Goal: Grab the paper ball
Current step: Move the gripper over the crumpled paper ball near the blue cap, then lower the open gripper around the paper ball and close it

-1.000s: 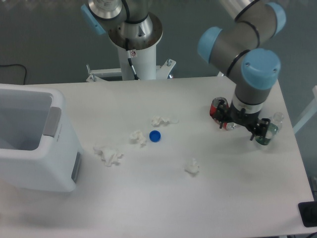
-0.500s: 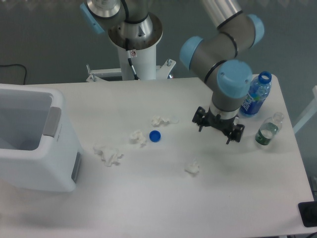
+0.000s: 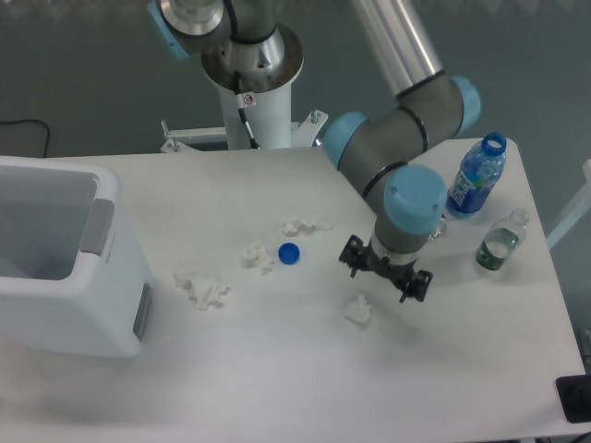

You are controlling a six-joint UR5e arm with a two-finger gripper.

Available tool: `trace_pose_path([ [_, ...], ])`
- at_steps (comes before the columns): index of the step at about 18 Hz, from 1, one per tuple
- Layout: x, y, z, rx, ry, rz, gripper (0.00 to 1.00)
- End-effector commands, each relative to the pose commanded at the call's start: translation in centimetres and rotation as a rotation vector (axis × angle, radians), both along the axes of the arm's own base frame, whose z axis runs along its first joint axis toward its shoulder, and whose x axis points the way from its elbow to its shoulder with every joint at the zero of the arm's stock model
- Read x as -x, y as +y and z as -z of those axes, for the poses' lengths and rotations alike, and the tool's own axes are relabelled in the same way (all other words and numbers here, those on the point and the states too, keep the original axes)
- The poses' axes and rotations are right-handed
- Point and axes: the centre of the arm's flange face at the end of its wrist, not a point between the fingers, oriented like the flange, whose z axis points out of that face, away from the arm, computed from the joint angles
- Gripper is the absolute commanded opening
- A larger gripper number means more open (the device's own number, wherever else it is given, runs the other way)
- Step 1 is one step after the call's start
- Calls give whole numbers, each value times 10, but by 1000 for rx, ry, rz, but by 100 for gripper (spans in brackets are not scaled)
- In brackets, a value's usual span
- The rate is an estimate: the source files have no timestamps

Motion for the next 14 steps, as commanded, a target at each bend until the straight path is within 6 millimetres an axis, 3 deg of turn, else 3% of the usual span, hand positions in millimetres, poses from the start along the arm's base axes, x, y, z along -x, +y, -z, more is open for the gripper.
trace_pose_path([
  [6, -4, 4, 12, 10, -15, -2, 87],
  [10, -4, 6, 18, 16, -21, -9, 73],
  [12, -5, 8, 18, 16, -19, -17, 61],
  [14, -5, 9, 18, 16, -19, -18, 33],
])
